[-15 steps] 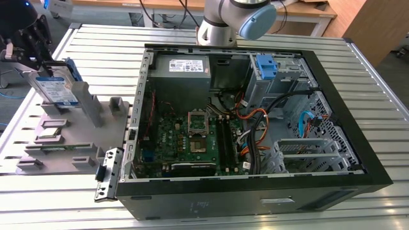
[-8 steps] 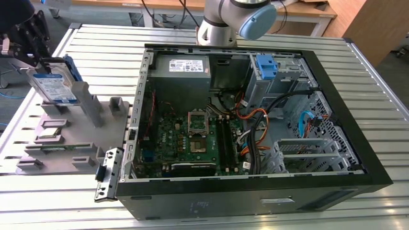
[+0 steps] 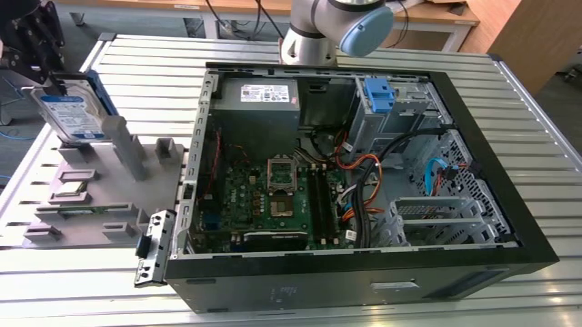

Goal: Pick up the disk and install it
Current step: 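Pick up the disk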

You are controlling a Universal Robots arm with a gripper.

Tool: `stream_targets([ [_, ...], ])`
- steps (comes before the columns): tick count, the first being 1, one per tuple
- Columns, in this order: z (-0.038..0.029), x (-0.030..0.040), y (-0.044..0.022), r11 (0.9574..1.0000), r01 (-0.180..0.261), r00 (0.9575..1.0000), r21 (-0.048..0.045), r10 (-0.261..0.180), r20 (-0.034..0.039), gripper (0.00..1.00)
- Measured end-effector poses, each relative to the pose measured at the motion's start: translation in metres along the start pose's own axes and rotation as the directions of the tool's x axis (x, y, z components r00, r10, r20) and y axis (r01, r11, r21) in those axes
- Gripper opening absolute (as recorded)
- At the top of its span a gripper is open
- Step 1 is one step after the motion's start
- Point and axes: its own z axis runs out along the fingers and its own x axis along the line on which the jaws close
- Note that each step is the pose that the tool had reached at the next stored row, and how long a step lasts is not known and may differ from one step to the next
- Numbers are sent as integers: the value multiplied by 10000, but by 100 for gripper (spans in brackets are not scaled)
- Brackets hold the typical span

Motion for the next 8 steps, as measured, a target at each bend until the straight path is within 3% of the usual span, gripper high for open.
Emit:
stream_targets([
  [6, -135, -12, 8, 10000, 0, 10000, 0, 0, 0, 35],
  [8, -142, -13, 8, 10000, 0, 10000, 2, 0, 1, 35],
])
